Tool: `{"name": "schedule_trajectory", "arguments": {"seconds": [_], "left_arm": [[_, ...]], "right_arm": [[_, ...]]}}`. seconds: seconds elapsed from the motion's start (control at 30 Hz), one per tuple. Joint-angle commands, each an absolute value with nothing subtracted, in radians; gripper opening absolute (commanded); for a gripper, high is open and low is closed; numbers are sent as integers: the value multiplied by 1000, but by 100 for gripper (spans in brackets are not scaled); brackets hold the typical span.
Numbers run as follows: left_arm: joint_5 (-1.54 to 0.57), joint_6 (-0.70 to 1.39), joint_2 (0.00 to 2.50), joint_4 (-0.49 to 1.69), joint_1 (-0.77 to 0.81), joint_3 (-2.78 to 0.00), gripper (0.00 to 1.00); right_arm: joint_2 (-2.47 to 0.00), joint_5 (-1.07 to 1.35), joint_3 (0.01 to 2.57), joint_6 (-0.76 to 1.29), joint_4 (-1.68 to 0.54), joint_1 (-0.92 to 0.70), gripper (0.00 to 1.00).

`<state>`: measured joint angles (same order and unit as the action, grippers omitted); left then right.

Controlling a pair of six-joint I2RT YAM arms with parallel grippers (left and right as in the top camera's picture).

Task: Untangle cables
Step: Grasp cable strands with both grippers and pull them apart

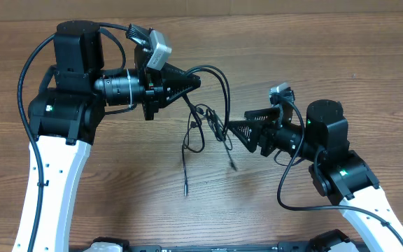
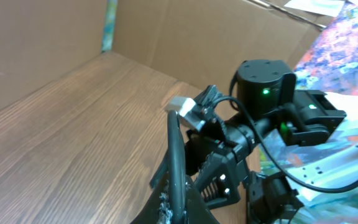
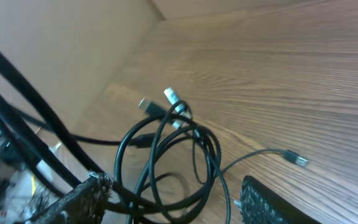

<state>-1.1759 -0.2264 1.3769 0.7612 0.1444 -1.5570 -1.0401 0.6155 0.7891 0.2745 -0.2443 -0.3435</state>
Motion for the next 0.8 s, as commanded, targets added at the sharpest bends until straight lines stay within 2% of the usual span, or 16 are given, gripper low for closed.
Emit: {"name": "schedule_trajectory", "arguments": {"seconds": [0.0, 0.23, 0.43, 0.77], "left_arm": [[-1251, -213, 1374, 753, 146, -1570, 4], [-1246, -213, 1374, 755, 146, -1570, 4], [-1221, -213, 1374, 756, 146, -1570, 4], [-1259, -202, 1374, 759, 163, -1570, 4]], "right_arm": [[-1046, 672, 788, 226, -219, -354, 67], [-1046, 736, 788, 226, -233, -354, 67], [-1046, 779, 788, 190, -312, -354, 77], [-1046, 636, 788, 170, -123, -354, 78]]}}
